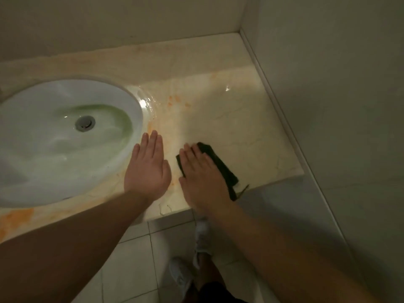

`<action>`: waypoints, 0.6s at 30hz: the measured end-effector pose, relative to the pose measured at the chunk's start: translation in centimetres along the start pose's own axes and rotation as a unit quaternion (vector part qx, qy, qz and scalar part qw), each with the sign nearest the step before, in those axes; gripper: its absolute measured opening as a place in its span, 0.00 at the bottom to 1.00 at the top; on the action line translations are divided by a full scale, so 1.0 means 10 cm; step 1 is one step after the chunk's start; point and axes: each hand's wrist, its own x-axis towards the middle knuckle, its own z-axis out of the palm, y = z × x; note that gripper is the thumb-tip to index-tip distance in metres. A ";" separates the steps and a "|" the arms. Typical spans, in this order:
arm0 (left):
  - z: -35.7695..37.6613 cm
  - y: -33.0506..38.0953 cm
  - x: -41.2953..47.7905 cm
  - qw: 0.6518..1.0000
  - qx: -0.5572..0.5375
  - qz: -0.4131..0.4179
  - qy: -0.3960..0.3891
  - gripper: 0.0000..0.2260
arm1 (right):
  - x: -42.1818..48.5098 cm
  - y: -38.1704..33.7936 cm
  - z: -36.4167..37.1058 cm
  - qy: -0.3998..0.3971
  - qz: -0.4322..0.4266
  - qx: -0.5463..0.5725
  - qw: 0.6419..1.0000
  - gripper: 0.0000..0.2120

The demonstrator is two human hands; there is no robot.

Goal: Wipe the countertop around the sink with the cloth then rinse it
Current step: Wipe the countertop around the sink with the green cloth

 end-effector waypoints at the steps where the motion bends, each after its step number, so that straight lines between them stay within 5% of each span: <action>1: 0.00 0.00 0.00 1.000 0.002 0.000 0.000 0.30 | -0.06 0.11 -0.03 0.006 -0.016 0.008 1.000 0.28; 3: 0.00 0.01 0.01 1.000 0.000 0.002 -0.002 0.30 | -0.10 0.66 -0.05 0.059 0.042 -0.011 0.997 0.27; 5: 0.02 0.03 0.02 1.000 0.000 0.003 0.001 0.30 | -0.12 1.31 -0.16 0.047 0.193 -0.017 0.980 0.28; 8: 0.02 0.04 -0.03 1.000 -0.001 0.000 -0.006 0.30 | -0.09 1.37 -0.20 0.049 0.297 0.021 0.953 0.30; 13: -0.04 0.06 0.01 1.000 0.004 -0.002 -0.010 0.30 | 0.00 0.05 0.00 0.035 0.087 0.030 0.995 0.30; 16: -0.07 0.05 -0.02 1.000 0.002 0.002 -0.018 0.30 | -0.10 0.08 -0.11 0.001 -0.022 0.059 0.998 0.28; 18: -0.08 0.05 0.00 1.000 -0.002 0.006 -0.020 0.30 | -0.17 0.35 -0.17 -0.005 -0.020 0.096 0.995 0.27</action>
